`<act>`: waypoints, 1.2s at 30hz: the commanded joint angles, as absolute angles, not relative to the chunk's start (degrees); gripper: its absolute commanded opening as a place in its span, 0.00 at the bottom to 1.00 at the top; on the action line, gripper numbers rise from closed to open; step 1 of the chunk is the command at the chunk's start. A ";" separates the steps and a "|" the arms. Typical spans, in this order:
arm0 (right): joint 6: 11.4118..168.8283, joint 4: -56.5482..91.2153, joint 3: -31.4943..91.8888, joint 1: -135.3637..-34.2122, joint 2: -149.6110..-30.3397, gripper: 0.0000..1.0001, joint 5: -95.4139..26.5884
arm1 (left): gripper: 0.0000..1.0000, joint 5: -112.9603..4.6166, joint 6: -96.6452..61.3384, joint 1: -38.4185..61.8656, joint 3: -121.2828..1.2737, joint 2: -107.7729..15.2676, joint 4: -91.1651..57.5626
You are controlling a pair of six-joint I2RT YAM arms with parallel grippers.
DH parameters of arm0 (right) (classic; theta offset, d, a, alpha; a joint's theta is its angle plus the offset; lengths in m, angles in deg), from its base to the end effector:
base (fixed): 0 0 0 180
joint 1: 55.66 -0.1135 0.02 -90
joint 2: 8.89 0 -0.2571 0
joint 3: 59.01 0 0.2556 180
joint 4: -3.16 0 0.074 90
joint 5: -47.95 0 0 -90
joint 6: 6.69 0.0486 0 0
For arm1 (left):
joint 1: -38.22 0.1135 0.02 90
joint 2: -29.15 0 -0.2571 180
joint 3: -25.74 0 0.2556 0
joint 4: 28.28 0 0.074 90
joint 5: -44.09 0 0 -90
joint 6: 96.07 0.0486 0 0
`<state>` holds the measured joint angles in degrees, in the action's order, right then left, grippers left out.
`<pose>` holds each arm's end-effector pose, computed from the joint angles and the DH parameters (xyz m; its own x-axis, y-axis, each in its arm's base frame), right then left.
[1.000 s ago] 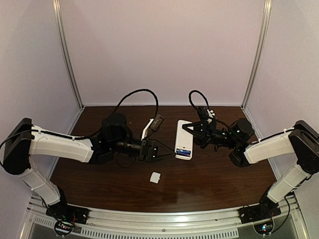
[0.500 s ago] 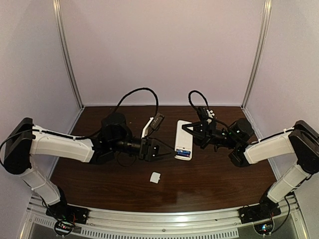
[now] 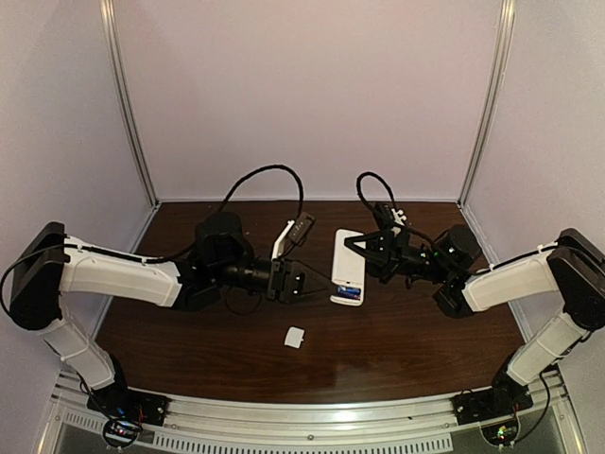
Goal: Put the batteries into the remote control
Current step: Press the battery in the battery compartment.
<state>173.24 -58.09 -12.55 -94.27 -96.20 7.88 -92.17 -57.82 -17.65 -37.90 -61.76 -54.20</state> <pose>0.2112 0.2162 0.2398 -0.9618 0.0557 -0.2679 -0.2736 -0.2174 0.9370 0.1723 -0.3167 0.2509 -0.7759 0.1770 -0.6056 0.5948 -0.1147 -0.7956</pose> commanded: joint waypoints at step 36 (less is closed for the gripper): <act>171.36 -69.39 -12.43 -93.36 -93.95 0.00 4.30 | 0.22 -59.36 -38.75 -20.16 -50.27 -64.22 -7.83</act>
<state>164.78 -53.26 -13.65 -91.85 -96.22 4.62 -71.91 -43.20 -20.63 -50.40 -60.84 -16.74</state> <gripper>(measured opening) 0.171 0.213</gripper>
